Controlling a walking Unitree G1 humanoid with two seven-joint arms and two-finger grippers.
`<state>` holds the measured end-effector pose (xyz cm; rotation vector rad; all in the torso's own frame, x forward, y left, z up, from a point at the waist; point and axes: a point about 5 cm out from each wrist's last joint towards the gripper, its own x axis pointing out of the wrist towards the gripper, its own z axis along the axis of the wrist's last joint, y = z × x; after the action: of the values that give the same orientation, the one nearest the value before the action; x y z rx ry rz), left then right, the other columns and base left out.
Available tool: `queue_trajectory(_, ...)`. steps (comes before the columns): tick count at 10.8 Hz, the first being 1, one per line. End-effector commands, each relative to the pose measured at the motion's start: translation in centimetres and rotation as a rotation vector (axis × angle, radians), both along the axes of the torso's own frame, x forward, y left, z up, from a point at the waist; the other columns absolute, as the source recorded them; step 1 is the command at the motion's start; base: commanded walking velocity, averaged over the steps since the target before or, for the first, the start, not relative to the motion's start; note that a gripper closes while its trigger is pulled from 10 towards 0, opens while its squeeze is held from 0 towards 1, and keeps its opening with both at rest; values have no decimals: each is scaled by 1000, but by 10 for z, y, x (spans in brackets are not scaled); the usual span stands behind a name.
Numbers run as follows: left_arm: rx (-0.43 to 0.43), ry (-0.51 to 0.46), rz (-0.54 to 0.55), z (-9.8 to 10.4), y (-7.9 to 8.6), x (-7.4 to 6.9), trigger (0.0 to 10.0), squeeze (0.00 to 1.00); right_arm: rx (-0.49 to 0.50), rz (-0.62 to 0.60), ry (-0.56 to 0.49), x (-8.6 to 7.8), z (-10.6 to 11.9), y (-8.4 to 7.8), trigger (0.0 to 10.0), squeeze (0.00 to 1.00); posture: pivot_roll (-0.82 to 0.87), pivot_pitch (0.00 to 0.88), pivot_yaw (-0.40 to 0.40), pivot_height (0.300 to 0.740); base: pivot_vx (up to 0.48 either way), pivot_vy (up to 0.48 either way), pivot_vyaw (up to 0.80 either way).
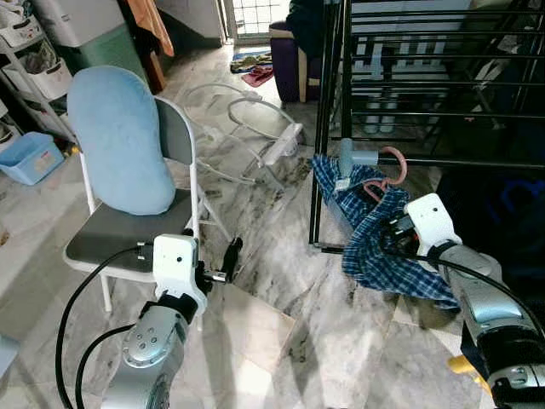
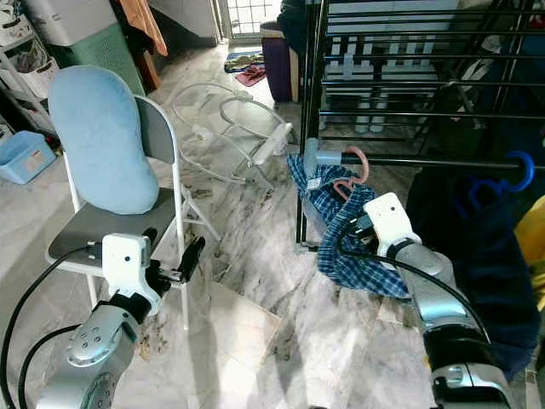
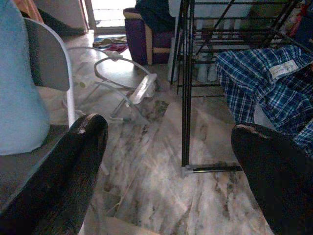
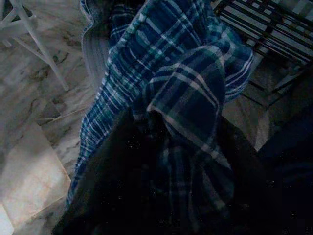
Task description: Hang hanger
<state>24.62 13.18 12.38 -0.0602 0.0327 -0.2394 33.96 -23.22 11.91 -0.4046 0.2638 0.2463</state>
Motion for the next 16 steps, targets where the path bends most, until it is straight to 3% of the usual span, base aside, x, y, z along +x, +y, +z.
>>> queue_trajectory(1, 7, 1, -4, 1, 2, -3, 10000, 0, 18, 13, -2, 3, 2, 3, 0, 0, -78, 117, 84, 740, 0, 0, 0)
queue_trajectory(12, 10, -1, 0, 1, 3, -1, 10000, 0, 84, -7, -48, 2, 0, 6, 0, 0, -76, 105, 81, 740, 0, 0, 0)
queue_trajectory(13, 10, -3, 0, 1, 2, -1, 10000, 0, 99, -15, -88, 2, 6, 6, 0, 0, -76, 105, 81, 740, 0, 0, 0)
queue_trajectory(14, 8, -7, -1, 3, 2, -1, 10000, 0, 129, -45, -224, 0, 25, 6, 0, 0, -82, 105, 81, 740, 0, 0, 0)
queue_trajectory(15, 8, -9, -1, 3, 1, -1, 10000, 0, 132, -52, -244, -1, 28, 6, 0, 0, -82, 105, 81, 740, 0, 0, 0)
queue_trajectory(16, 40, -50, -15, 9, 2, 5, 10000, 0, 158, -103, -342, -15, 40, 7, 0, 0, -88, 109, 77, 740, 0, 0, 0)
